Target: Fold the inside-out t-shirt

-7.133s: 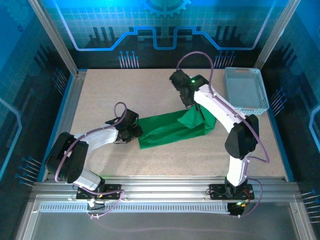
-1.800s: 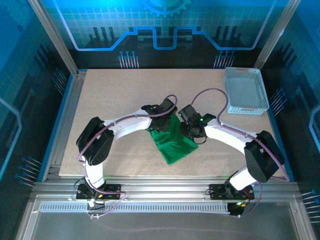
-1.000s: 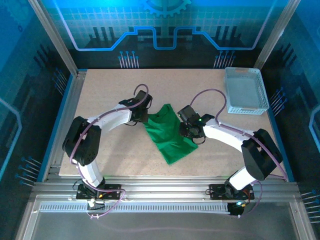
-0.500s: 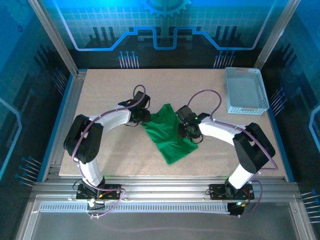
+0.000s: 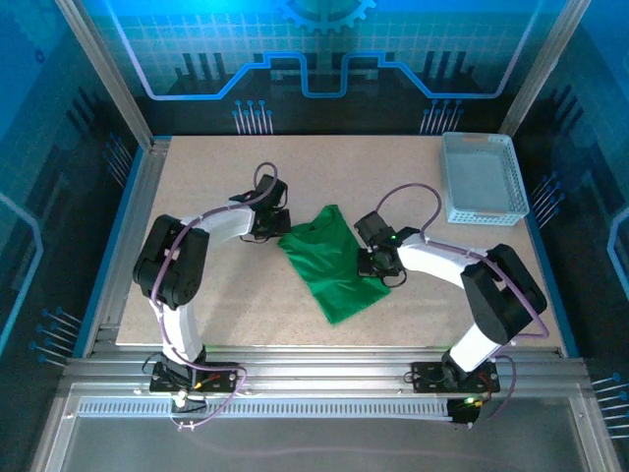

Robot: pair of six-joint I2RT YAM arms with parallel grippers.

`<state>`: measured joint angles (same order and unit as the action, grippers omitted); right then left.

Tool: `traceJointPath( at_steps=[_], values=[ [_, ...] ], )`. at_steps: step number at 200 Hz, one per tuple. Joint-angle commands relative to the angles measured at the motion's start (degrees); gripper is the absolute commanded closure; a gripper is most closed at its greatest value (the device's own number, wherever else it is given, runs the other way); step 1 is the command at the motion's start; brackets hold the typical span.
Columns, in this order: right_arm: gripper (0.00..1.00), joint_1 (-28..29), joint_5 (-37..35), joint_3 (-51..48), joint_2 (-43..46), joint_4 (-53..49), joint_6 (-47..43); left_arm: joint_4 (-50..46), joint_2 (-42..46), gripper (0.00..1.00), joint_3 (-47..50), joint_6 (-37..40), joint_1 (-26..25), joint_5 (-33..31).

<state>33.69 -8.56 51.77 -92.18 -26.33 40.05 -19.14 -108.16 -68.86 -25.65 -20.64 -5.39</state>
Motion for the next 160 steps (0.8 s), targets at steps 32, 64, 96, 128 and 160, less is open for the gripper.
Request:
traceJointPath(
  at_steps=[32,64,96,128,160],
  values=[
    [0.99,-0.21,-2.14,-3.90,6.79,-2.09,0.72,0.77,-1.24,1.00,-1.30,-0.98,1.26,2.67],
    [0.99,-0.29,-1.93,-4.96,7.69,-2.02,1.41,2.95,2.89,0.84,1.67,-1.47,1.40,4.13],
    [1.00,-0.29,-0.79,-6.38,8.99,-0.49,1.91,6.34,6.16,0.67,5.12,-1.63,1.41,10.19],
    [1.00,-0.29,-0.72,-6.30,8.70,-0.40,1.91,10.27,6.61,0.56,7.31,-2.32,1.32,15.20],
    [1.00,-0.29,-0.73,-6.33,8.33,-0.15,1.91,10.76,3.48,0.49,5.76,-2.07,0.31,17.91]
  ],
)
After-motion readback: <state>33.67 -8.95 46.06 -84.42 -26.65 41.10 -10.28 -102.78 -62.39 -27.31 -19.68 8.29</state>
